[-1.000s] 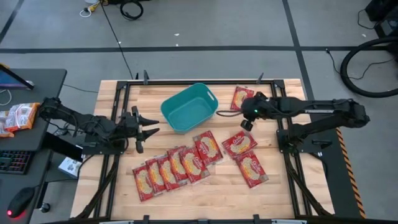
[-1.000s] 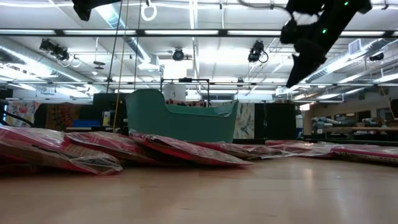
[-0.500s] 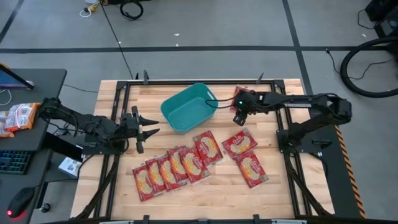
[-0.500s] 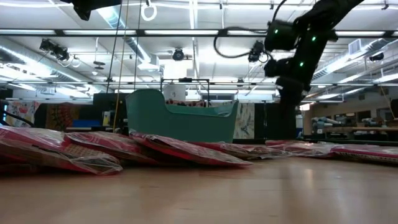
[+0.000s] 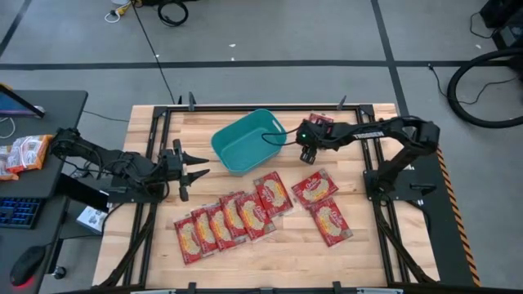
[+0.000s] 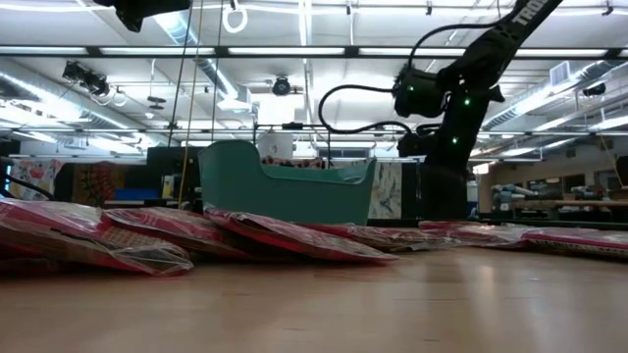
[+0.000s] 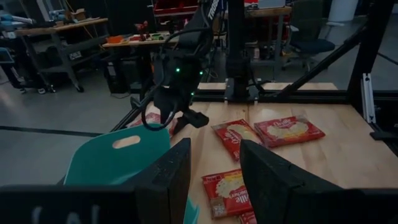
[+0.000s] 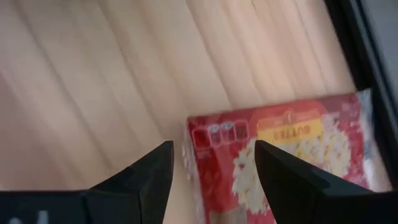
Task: Sort popcorn bags into baskets
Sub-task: Put the red popcorn bag into the green bin
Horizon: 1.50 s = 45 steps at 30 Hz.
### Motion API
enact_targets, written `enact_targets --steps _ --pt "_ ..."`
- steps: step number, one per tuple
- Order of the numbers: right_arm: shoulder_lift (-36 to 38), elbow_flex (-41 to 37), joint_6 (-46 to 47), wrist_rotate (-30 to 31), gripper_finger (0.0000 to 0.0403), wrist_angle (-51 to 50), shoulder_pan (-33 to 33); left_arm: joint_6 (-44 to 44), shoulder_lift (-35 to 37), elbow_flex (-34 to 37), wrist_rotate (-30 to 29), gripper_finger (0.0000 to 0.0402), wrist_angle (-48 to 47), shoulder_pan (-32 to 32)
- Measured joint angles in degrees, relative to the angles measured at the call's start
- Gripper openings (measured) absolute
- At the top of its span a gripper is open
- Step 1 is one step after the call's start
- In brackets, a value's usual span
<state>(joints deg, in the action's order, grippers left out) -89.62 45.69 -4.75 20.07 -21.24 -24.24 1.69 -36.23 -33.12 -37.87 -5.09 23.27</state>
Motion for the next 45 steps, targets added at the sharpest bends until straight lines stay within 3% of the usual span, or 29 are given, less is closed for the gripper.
enact_targets --steps 4,14,20,24,33,45 --pt "-2.0 0.0 -0.8 0.9 0.0230 1.8 0.2 0.4 0.0 0.0 0.0 0.0144 -0.8 0.0" --pt "-3.0 -3.9 -1.5 11.3 0.0229 4.8 2.9 0.6 0.0 0.0 0.4 0.0144 -1.3 0.1" --pt "-3.0 -5.8 -1.5 12.1 0.0225 6.3 1.7 0.6 0.0 0.0 0.5 0.0144 -1.2 0.1" --pt "-2.9 -6.6 -1.7 10.7 0.0183 7.5 0.6 0.6 0.0 0.0 0.5 0.0144 -1.2 0.1" --pt "-3.1 -6.6 -1.6 8.8 0.0013 6.7 0.1 0.5 0.0 0.0 0.5 0.0144 -1.1 0.1" --pt "1.9 1.4 7.8 8.6 0.0006 -9.3 2.4 0.6 0.0 0.0 0.6 0.0144 0.2 0.1"
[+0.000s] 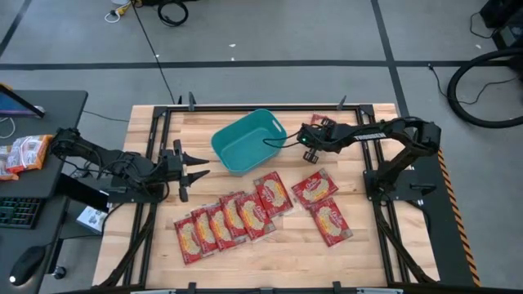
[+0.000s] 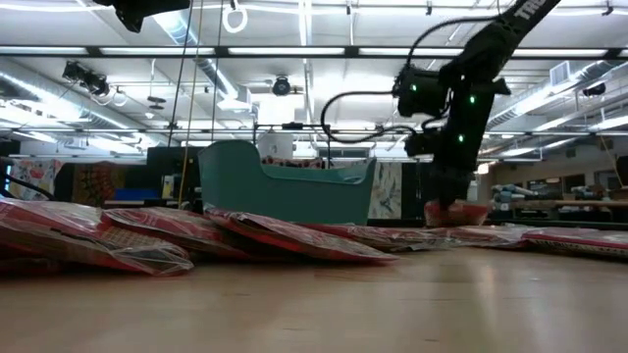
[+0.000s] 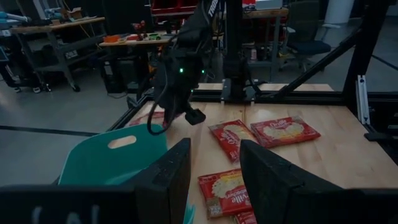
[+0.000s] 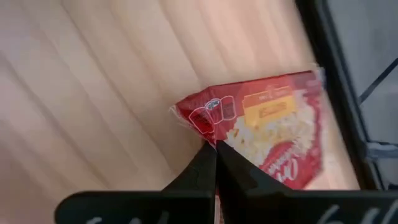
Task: Sort popcorn bags into baskets
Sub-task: Put the red popcorn bag into the green bin
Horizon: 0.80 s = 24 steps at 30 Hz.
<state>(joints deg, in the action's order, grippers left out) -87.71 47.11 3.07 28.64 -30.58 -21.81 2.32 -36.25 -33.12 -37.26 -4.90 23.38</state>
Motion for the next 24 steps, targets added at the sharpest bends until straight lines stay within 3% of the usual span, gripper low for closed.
enact_targets --steps 15,24 --pt "12.3 10.3 6.4 1.3 0.0002 -11.0 3.1 0.2 0.0 0.0 2.2 0.0144 0.8 0.0" --pt "11.9 23.7 6.2 1.8 0.0002 -15.6 6.9 0.0 0.0 0.0 2.2 0.0144 1.7 -0.1"
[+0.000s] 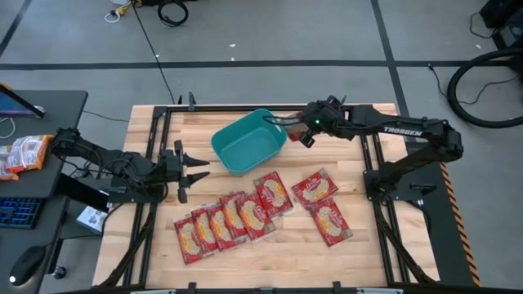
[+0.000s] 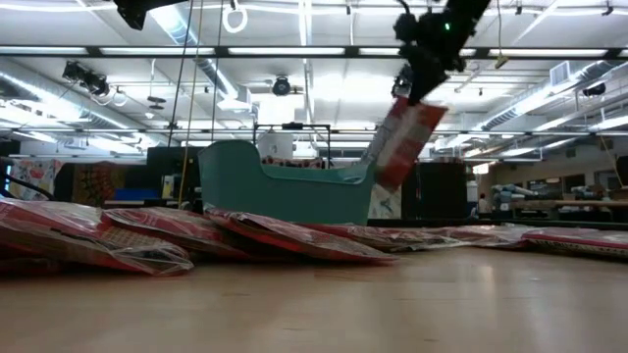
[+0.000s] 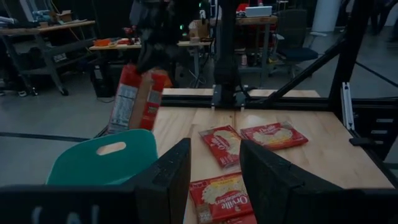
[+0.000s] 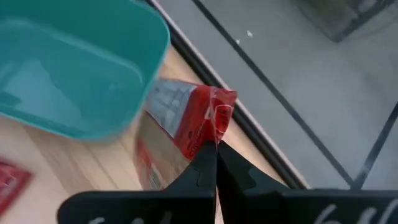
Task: Sort popcorn bags into baskets
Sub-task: Put the red popcorn bag into the green bin
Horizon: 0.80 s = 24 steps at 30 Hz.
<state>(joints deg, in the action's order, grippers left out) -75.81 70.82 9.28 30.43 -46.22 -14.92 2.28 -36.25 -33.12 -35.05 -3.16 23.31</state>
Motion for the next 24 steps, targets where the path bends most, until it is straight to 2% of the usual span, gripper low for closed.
enact_targets --steps 7,15,24 --pt "0.0 8.5 0.8 1.3 0.0002 -0.4 3.9 -1.4 -0.1 0.0 4.9 0.0144 1.0 0.1" --pt "-1.1 14.3 1.2 1.2 0.0002 4.3 6.3 -2.1 -0.2 0.0 6.5 0.0144 2.2 0.0" --pt "-12.2 25.3 -1.3 1.0 0.0002 2.9 8.8 -1.0 -0.1 0.0 6.7 0.0144 0.8 0.0"
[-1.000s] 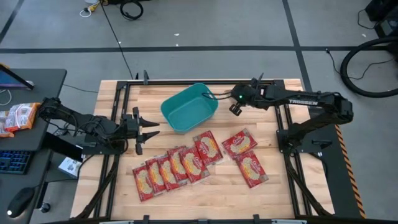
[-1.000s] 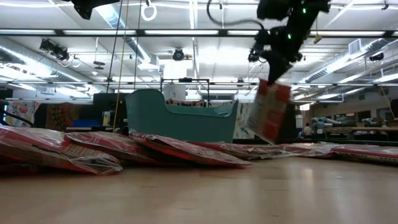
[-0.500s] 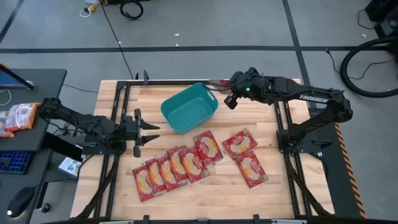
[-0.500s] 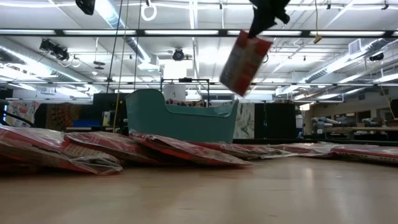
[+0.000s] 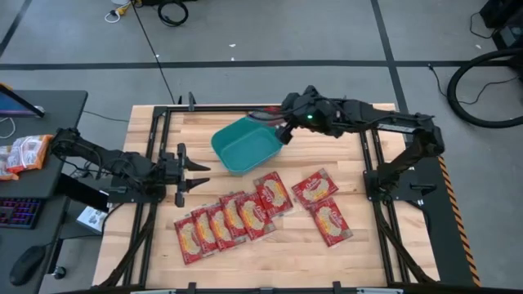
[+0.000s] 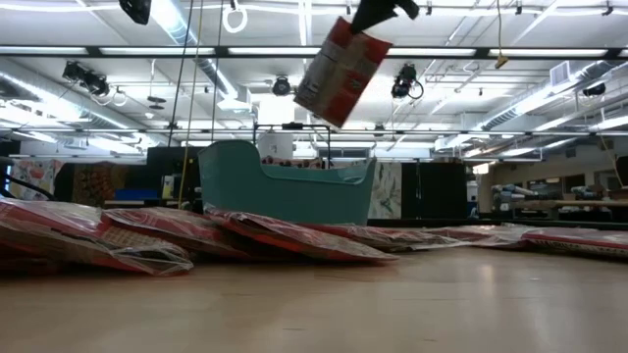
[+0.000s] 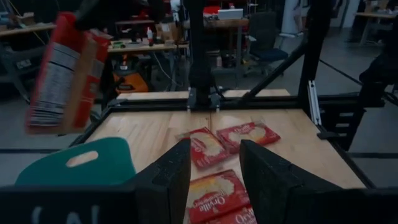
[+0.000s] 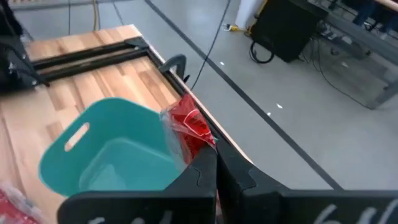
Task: Sort popcorn bags into baskets
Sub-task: Put the red popcorn bag into the green bin
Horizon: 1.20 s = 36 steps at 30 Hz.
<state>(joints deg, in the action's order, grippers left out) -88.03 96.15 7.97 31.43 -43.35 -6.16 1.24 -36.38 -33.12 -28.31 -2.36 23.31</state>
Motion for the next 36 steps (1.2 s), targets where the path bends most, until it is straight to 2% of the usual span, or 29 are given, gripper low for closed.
enact_targets --steps 8,15,24,26,29,32,36 --pt "-9.1 8.7 -0.7 -0.7 0.0002 -3.9 0.8 1.4 0.0 0.0 0.1 0.0144 -2.4 0.0" --pt "-14.8 8.8 4.0 -7.5 0.0002 -8.0 -1.9 1.5 0.0 0.0 0.1 0.0144 -2.2 0.0" --pt "-19.8 8.8 10.3 -8.8 0.0003 -12.8 -5.7 2.8 0.0 0.0 0.1 0.0144 -2.3 0.0" --pt "-20.7 8.8 10.3 -11.4 0.0005 -11.6 -6.2 2.8 0.0 0.0 0.1 0.0144 -2.3 0.0" --pt "-23.2 8.8 8.6 -18.8 0.0015 -8.5 -7.0 2.7 0.0 0.0 0.1 0.0144 -2.3 0.0" --pt "-25.4 8.8 7.3 -25.9 0.0040 -4.7 -7.9 2.7 0.0 0.0 0.1 0.0144 -2.3 0.0" --pt "-26.5 8.7 6.3 -32.3 0.0084 -0.3 -9.1 2.7 0.0 0.0 0.1 0.0144 -2.4 0.0"
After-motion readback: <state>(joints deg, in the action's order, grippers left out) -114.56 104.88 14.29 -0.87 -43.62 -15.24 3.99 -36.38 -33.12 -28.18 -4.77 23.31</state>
